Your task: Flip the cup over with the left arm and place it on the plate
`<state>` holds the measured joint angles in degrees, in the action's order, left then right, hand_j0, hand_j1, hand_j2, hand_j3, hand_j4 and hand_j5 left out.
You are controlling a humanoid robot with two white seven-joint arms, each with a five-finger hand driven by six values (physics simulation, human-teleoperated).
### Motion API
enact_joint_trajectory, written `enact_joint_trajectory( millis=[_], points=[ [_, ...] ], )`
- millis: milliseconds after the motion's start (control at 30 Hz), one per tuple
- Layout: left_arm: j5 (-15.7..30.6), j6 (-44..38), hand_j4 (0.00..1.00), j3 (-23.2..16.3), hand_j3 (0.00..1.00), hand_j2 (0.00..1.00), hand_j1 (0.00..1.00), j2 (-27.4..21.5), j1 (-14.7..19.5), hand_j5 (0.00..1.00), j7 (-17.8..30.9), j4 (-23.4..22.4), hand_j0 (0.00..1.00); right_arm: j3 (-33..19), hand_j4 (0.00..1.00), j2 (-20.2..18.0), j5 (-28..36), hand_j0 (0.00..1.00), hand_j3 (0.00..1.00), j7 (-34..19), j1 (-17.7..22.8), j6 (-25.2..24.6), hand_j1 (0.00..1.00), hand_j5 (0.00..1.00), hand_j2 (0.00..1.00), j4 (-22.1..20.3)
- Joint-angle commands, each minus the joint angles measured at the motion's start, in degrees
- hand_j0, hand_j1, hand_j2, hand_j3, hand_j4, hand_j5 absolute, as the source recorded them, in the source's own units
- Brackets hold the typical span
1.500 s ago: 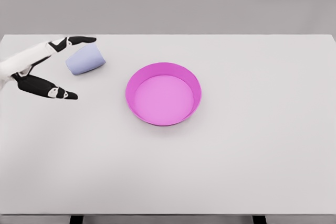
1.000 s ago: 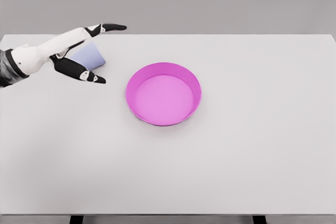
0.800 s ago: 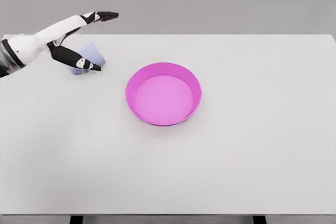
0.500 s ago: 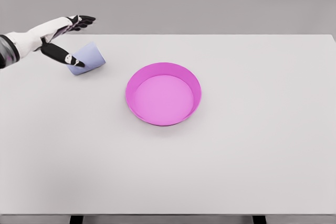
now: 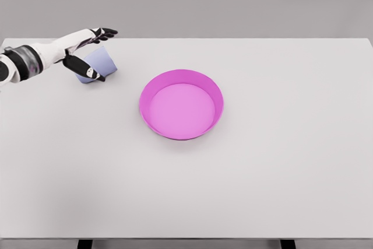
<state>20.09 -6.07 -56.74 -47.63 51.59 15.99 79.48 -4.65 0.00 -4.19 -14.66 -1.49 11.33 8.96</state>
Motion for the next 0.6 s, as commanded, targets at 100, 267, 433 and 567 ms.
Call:
enact_joint_trajectory(
  millis=[100, 267, 433, 567],
  points=[
    [-1.29, 0.01, 1.00, -0.04, 1.00, 1.00, 1.00, 0.17, 0.00, 1.00, 0.00, -0.46, 1.00, -0.01, 1.00, 0.00, -0.03, 1.00, 1.00, -0.02, 0.00, 0.01, 1.00, 1.00, 1.00, 0.00],
    [-1.29, 0.18, 1.00, 0.05, 1.00, 1.00, 1.00, 0.08, 0.09, 1.00, 2.11, -0.64, 1.00, -0.01, 1.00, 0.00, -0.03, 1.00, 1.00, -0.02, 0.00, 0.01, 1.00, 1.00, 1.00, 0.00],
    [-4.27, 0.09, 1.00, 0.93, 1.00, 1.00, 1.00, 0.25, 0.18, 1.00, 1.41, -2.84, 1.00, -0.01, 1.00, 0.00, -0.03, 1.00, 1.00, -0.02, 0.00, 0.01, 1.00, 1.00, 1.00, 0.00],
    [-4.98, 0.09, 1.00, 1.19, 1.00, 1.00, 1.00, 0.95, 0.26, 1.00, 1.23, -3.89, 1.00, -0.01, 1.00, 0.00, -0.03, 1.00, 1.00, -0.02, 0.00, 0.01, 1.00, 1.00, 1.00, 0.00]
  ],
)
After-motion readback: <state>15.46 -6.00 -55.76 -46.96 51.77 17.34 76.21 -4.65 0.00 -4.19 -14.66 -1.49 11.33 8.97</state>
